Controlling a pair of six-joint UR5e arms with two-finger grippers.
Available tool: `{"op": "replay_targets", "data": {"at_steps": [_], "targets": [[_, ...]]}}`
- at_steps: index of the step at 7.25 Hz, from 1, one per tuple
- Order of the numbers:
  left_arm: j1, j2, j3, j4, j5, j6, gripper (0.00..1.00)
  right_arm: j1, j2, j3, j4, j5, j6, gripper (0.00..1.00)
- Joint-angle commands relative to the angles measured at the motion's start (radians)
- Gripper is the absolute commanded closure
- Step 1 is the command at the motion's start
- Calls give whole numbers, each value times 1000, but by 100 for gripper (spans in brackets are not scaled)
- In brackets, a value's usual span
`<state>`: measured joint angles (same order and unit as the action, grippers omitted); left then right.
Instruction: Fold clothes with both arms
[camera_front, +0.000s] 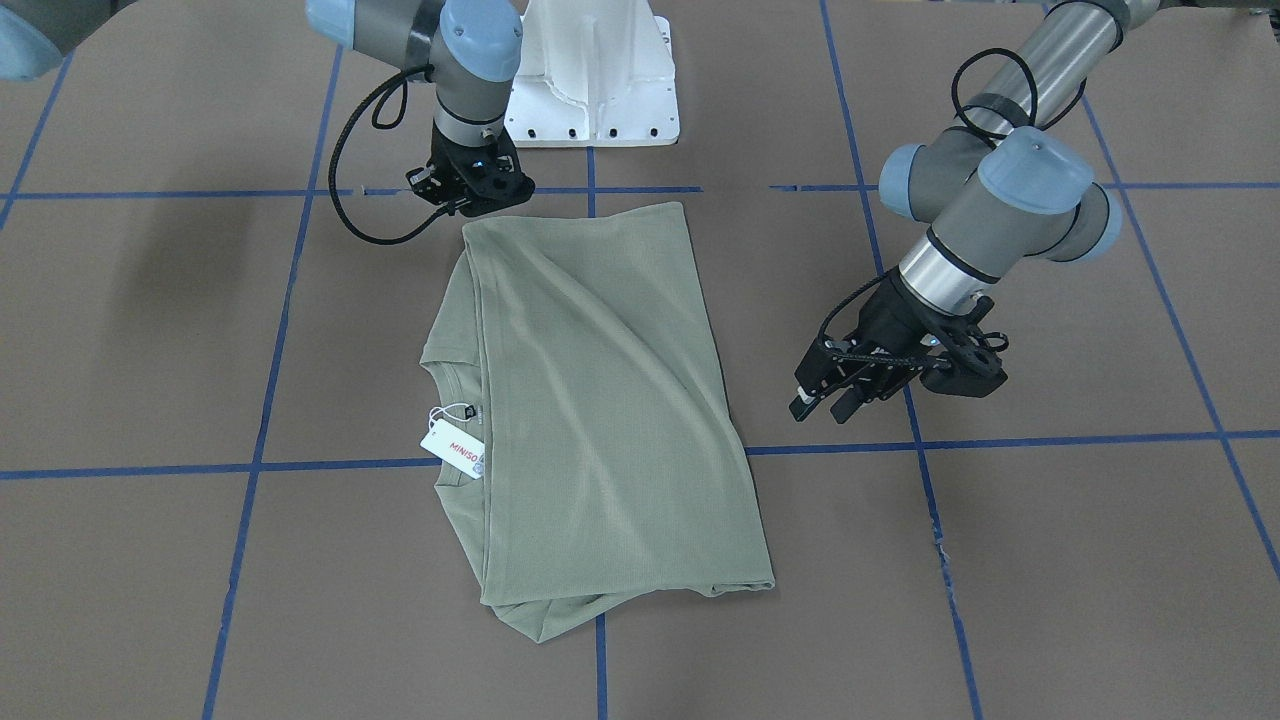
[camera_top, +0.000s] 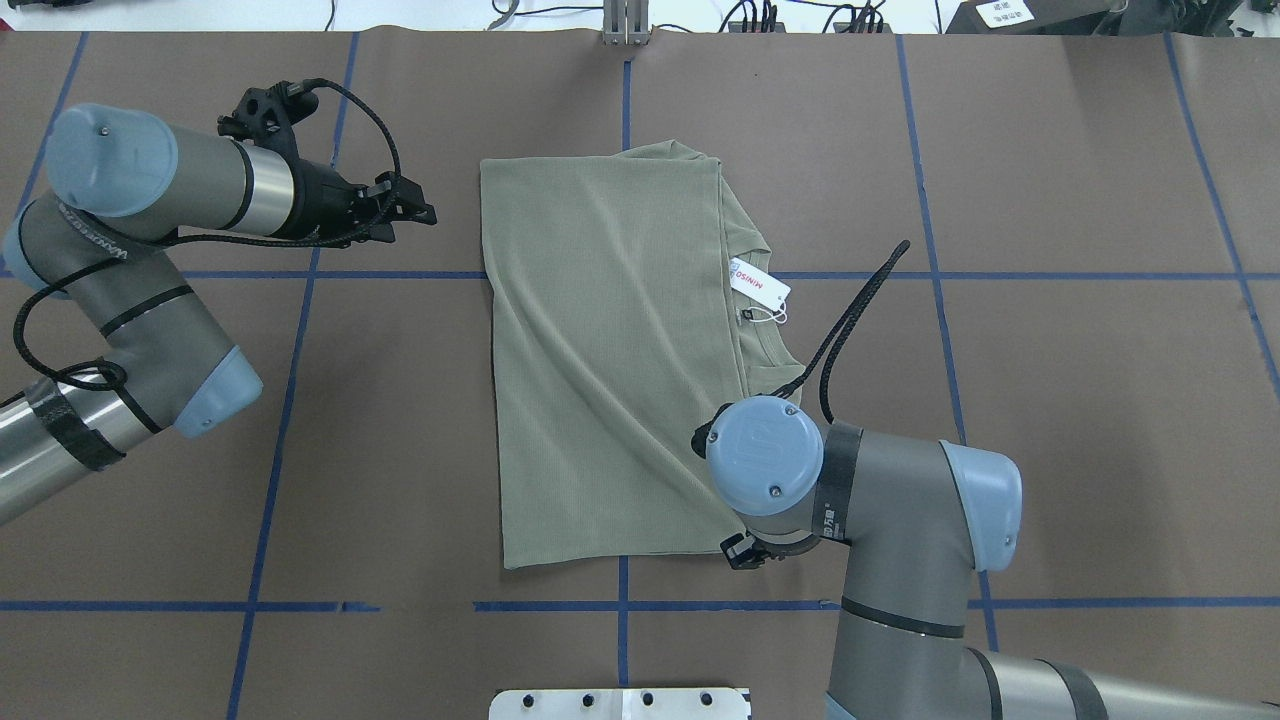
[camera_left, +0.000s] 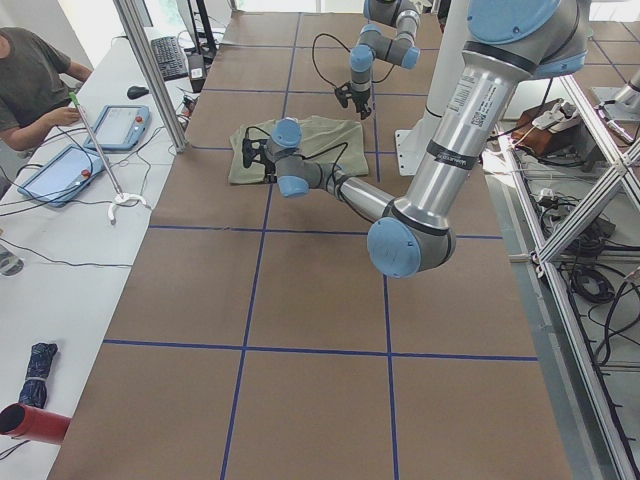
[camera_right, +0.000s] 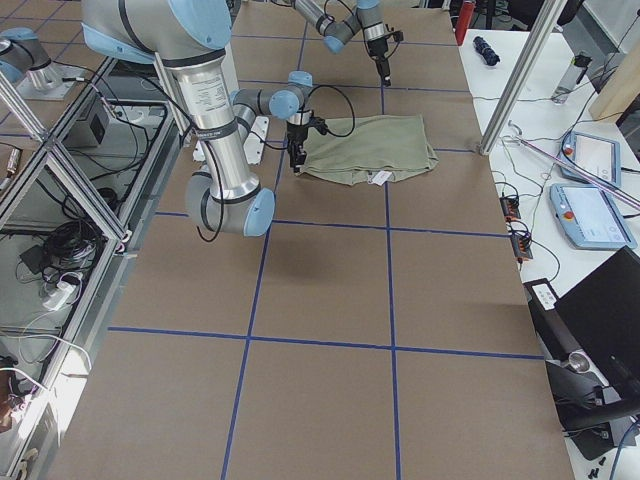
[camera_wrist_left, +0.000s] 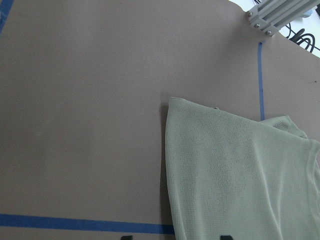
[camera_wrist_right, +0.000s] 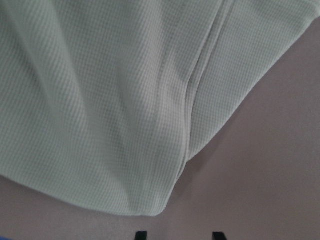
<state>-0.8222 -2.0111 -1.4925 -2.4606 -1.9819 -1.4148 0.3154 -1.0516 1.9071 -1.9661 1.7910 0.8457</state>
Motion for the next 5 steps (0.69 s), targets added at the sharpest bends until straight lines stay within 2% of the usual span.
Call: {"op": "replay_targets", "data": {"at_steps": [1,2,4,5], "targets": [[0,0,0,0,0,0,34,28,1,18,41,4,304,0],[0,0,0,0,0,-1,34,31,-10,15,161,1,575,0],[0,0,1,2,0,2,34,33,-127,15,393,-5,825,0],[0,0,1,2,0,2,34,34,-152,15,467,-46,936,0]]}}
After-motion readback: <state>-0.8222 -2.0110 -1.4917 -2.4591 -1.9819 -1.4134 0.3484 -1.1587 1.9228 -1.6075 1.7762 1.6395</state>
